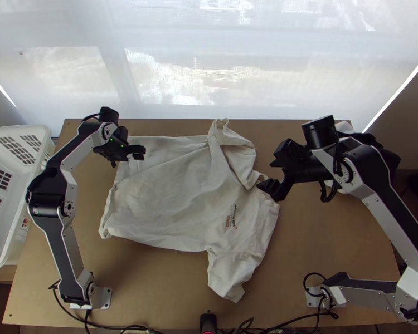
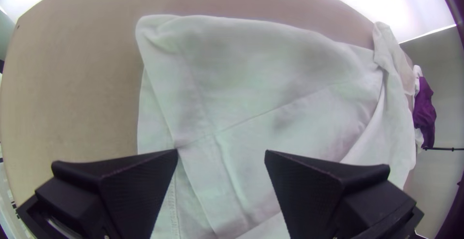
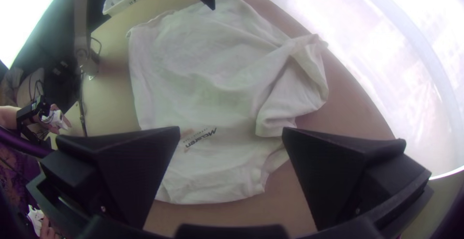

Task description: Fold the t-shirt

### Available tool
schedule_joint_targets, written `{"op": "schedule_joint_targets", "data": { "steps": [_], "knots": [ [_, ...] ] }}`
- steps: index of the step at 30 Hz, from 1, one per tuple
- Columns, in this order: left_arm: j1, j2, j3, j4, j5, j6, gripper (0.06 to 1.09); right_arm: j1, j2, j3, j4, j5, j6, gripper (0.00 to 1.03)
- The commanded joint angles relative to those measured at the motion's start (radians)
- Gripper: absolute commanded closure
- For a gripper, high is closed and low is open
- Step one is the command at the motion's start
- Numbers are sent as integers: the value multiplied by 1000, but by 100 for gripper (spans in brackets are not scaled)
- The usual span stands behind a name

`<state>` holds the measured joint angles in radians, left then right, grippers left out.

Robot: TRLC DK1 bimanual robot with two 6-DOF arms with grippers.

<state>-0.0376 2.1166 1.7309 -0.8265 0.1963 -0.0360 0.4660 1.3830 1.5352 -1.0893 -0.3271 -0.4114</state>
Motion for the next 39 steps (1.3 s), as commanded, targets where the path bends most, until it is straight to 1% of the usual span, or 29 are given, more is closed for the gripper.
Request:
{"op": "schedule_joint_targets", "data": {
  "steps": [1,3,4,6,8,11,12,16,20,29,32,36,39],
  "knots": [
    [-12,22,29,0,-1,-16,20,-1,-1,2,2,0,0,5],
    [-12,28,39,-2,-1,-18,21,-1,-1,0,2,0,0,5],
    [-12,29,42,-3,-1,-18,25,-1,-1,0,2,0,0,5],
    [-12,36,50,-3,0,-24,27,-3,-1,-1,2,0,0,5],
    [-13,39,55,-3,6,-27,35,-4,-1,-1,2,0,0,5],
    [-13,45,55,-3,23,-35,50,-6,-1,2,2,0,0,5],
    [-13,46,56,-5,26,-41,52,-6,-1,3,2,0,-1,5],
    [-13,52,55,-13,31,-42,75,-9,-2,13,2,2,0,5],
    [-7,49,55,-10,29,-36,104,-13,-4,14,2,2,0,5],
    [5,-27,96,-25,29,-30,105,-18,7,23,22,8,14,5],
    [5,-60,131,-45,31,-30,105,-7,40,42,34,26,13,5],
    [7,-92,167,-53,35,-31,105,-15,133,85,114,26,8,5],
    [10,-103,174,-56,41,-33,105,-41,241,132,178,26,6,5]
  ]
}}
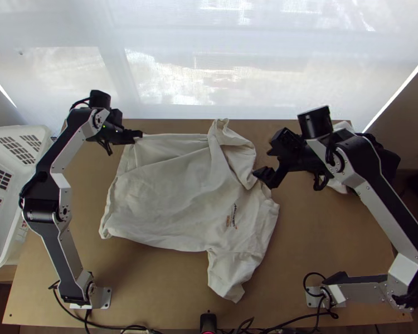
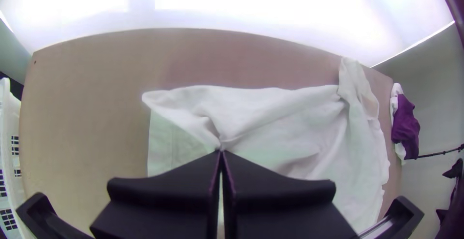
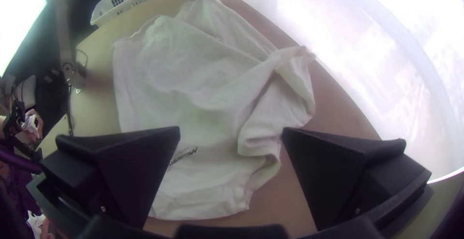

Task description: Fold the t-shirt

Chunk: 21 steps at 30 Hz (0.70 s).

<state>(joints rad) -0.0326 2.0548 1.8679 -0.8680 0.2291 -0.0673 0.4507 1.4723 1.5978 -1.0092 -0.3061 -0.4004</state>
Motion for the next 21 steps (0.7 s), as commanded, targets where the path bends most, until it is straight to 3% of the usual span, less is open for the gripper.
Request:
{"op": "schedule_joint_targets", "data": {
  "steps": [1,8,21],
  "knots": [
    [5,-44,37,-17,10,-2,105,-29,197,94,109,5,-6,5],
    [10,-47,36,-31,16,-6,105,-33,470,220,182,36,-87,5],
    [-3,-41,57,-37,21,-2,105,-24,813,484,236,67,-80,5]
  ]
}}
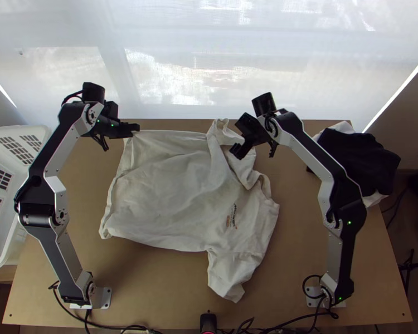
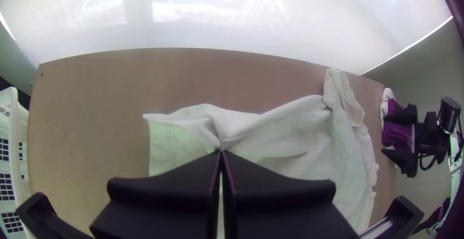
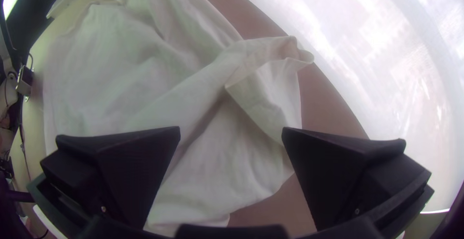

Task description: Fold the t-shirt

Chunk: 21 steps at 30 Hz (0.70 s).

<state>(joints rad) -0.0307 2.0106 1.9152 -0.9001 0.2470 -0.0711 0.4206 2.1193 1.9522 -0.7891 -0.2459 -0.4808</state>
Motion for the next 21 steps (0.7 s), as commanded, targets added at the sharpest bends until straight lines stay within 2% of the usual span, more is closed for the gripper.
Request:
{"op": "schedule_joint_targets", "data": {
  "steps": [1,11,17,18,21],
  "knots": [
    [-5,4,10,-8,3,2,105,10,185,148,16,7,2,5],
    [-5,5,10,-13,3,1,105,20,349,340,8,8,1,12],
    [-2,5,11,-13,5,1,105,21,384,344,5,8,-44,45],
    [-2,5,11,-13,5,1,105,15,387,344,5,8,-47,53],
    [2,5,16,-13,5,2,105,1,384,341,4,7,-45,87]
  ]
}}
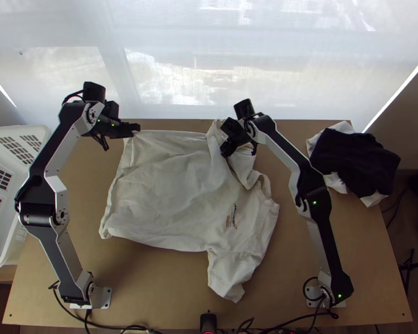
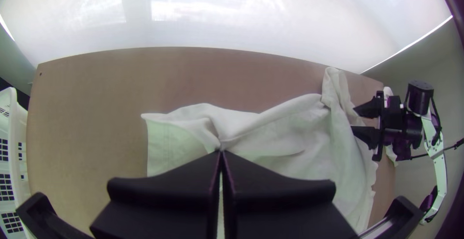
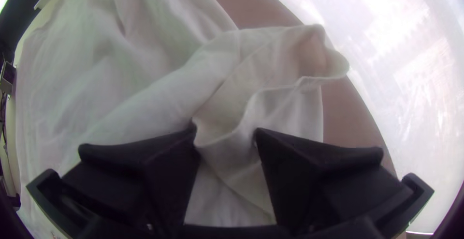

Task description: Fold the t-shirt

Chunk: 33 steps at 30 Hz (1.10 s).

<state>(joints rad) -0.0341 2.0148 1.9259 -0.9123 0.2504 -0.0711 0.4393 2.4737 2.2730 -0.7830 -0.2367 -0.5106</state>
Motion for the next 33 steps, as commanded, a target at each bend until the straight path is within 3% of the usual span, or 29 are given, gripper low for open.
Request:
{"op": "schedule_joint_targets", "data": {
  "steps": [1,14,25,28,29,33],
  "knots": [
    [5,-1,5,0,1,2,105,-20,22,17,-4,-3,-14,97],
    [42,-19,47,-17,20,10,105,-74,-154,-6,-21,-3,41,100],
    [43,-36,47,-39,38,17,105,-53,-165,-79,-28,-3,49,100],
    [43,-34,47,-42,41,21,105,-39,-151,-107,-36,-3,60,81],
    [43,-34,47,-43,41,22,105,-34,-148,-115,-36,-3,60,81],
    [43,-34,47,-42,41,28,105,-30,-142,-132,-36,-3,60,60]
  ]
}}
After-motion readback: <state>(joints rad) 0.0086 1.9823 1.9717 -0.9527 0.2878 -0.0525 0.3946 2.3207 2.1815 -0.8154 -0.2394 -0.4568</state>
